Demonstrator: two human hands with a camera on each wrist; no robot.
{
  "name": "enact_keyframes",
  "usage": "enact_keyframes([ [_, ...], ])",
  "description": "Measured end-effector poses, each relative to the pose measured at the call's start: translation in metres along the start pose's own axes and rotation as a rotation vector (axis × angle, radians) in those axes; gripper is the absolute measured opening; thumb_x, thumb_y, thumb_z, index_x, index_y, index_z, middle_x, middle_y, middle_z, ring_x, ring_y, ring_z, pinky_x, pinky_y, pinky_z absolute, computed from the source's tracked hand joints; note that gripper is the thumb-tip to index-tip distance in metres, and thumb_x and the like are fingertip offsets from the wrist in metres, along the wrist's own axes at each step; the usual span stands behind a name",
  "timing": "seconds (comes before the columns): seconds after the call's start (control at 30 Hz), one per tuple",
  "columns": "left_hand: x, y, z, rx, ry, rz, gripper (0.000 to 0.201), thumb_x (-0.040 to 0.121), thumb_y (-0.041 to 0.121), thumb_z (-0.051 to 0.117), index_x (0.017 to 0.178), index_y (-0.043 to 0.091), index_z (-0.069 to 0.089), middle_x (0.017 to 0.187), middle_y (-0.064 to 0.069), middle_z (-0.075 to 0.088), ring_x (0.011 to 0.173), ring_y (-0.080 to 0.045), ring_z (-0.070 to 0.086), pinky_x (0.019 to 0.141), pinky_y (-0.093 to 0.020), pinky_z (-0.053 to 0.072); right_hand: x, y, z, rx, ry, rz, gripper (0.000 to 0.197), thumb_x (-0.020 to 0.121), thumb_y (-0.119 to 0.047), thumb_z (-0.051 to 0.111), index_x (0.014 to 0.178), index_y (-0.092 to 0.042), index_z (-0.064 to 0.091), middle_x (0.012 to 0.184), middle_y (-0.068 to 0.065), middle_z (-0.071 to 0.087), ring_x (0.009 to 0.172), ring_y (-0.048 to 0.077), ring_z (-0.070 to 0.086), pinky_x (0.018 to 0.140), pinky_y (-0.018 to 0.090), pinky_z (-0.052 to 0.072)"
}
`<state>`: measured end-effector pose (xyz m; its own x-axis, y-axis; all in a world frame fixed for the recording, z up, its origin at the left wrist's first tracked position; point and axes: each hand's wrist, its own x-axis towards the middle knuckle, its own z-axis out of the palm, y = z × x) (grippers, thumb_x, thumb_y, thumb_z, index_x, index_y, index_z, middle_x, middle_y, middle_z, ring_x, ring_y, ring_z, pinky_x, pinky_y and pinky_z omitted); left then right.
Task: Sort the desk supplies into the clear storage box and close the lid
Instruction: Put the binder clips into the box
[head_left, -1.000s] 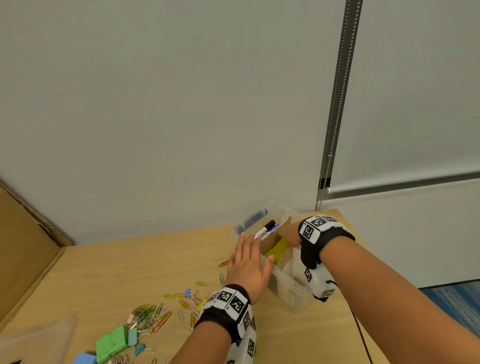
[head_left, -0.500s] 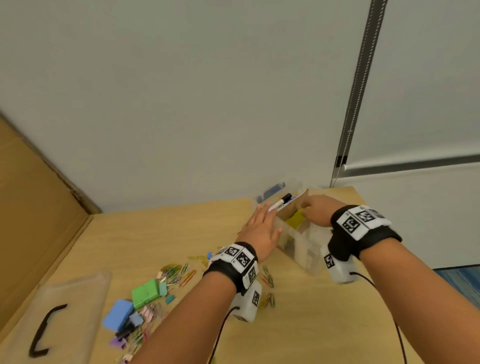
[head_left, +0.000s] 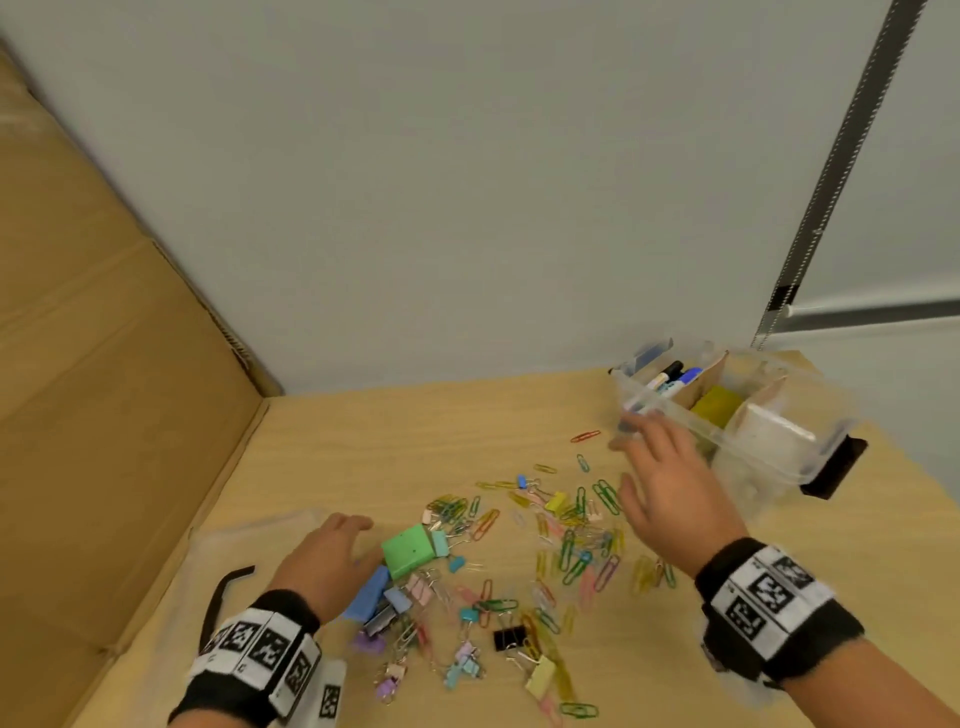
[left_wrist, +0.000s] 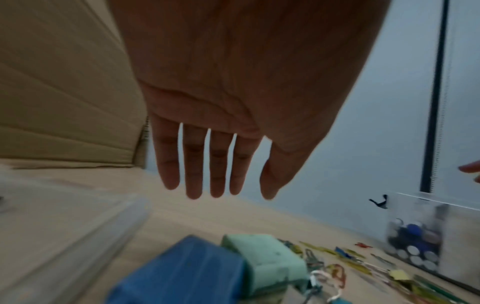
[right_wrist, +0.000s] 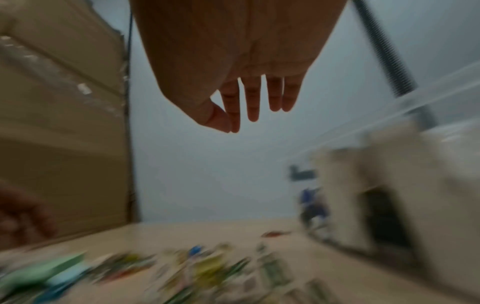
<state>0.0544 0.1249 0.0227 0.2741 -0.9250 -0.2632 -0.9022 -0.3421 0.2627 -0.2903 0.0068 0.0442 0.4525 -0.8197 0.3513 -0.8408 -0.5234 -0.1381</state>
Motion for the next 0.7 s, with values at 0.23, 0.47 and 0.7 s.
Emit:
enact_keyframes([
  [0.23, -0.004, -0.035, 0.015, -0.106, -0.129, -0.024, 0.053, 0.086, 0.044, 0.061, 0.133, 0.025, 0.045, 0.13, 0.004, 0.053, 0.105, -0.014, 0.059, 0.092, -0.032, 0.049, 0.014, -0.135, 0.076, 0.17, -0.367, -0.4, 0.052, 0.087, -0.005, 0.046, 0.138, -0.013, 0.039, 0.149, 0.007, 0.033, 0.138, 0.024, 0.029, 0.111, 0.043, 0.035],
  [0.47, 0.003, -0.036, 0.02, -0.16, -0.149, 0.002, 0.055, 0.082, 0.04, 0.066, 0.131, 0.025, 0.047, 0.125, 0.002, 0.056, 0.11, -0.016, 0.057, 0.091, -0.03, 0.048, 0.036, -0.2, 0.111, -0.02, -0.75, -0.435, 0.074, 0.088, -0.01, 0.054, 0.149, -0.02, 0.013, 0.158, 0.01, 0.008, 0.144, 0.032, 0.011, 0.114, 0.047, 0.024],
  [0.7, 0.002, -0.022, 0.031, -0.024, -0.134, 0.012, 0.032, 0.085, 0.032, 0.056, 0.115, 0.021, 0.051, 0.104, 0.0, 0.053, 0.096, -0.021, 0.06, 0.079, -0.029, 0.046, 0.048, -0.195, 0.102, 0.041, -0.662, -0.452, 0.057, 0.086, 0.001, 0.055, 0.138, -0.011, 0.036, 0.131, 0.017, 0.04, 0.117, 0.036, 0.04, 0.091, 0.046, 0.043],
])
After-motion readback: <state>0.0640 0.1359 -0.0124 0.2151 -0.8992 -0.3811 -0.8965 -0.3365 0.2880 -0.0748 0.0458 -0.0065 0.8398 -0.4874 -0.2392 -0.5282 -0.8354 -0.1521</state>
